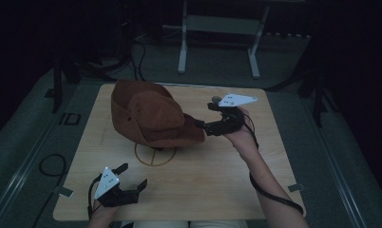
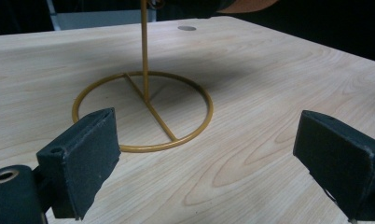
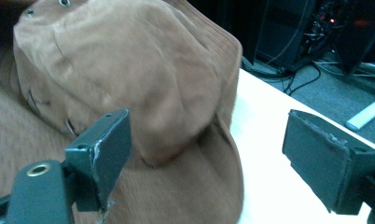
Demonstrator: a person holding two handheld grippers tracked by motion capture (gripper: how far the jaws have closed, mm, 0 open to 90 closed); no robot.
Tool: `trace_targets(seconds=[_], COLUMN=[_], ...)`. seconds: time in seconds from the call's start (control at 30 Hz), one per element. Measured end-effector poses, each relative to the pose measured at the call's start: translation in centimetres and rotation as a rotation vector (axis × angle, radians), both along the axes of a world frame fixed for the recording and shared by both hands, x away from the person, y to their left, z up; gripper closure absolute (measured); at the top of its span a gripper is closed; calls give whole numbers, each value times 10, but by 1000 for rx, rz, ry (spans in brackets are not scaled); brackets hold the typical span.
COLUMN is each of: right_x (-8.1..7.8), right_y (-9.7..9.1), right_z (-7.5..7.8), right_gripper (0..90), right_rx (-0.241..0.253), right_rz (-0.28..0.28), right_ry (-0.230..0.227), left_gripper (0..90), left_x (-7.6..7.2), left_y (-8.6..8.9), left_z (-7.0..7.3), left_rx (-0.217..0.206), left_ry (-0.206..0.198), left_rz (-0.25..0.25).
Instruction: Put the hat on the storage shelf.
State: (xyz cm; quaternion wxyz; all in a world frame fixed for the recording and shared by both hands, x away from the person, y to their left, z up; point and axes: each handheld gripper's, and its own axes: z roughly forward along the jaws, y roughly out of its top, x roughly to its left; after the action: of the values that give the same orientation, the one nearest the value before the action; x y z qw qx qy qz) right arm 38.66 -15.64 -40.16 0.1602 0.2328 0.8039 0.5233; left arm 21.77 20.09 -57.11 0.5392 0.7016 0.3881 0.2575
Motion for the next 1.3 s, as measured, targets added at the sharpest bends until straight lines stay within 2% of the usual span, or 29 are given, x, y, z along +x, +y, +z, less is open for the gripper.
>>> trace_targets(seconds=[0.17,0.3,0.5,0.83,1.17,1.3], right_x=[-5,-13,-24,-35,-48,-55], right_y=[-22,-37,-54,-77,-102,-114], right_z=[-14,-30,-61,-102,-132,-143], right_gripper=[155,155,154,155,152,152], right_rx=[-23,-19,-24,-31,-35,-46], right_rz=[-48,-100,-123,-167,-189,-214], right_ry=[-6,-23,13,47,76,86], left_gripper=[75,75,75,75,75,75], left_x=[1,3,3,3,3,3], left_y=[1,1,0,0,1,0], left_z=[-1,-2,-2,-2,-2,-2], left_rx=[2,7,9,4,1,3], left_ry=[9,13,12,12,11,12], left_rz=[-23,-26,-20,-15,-15,-16])
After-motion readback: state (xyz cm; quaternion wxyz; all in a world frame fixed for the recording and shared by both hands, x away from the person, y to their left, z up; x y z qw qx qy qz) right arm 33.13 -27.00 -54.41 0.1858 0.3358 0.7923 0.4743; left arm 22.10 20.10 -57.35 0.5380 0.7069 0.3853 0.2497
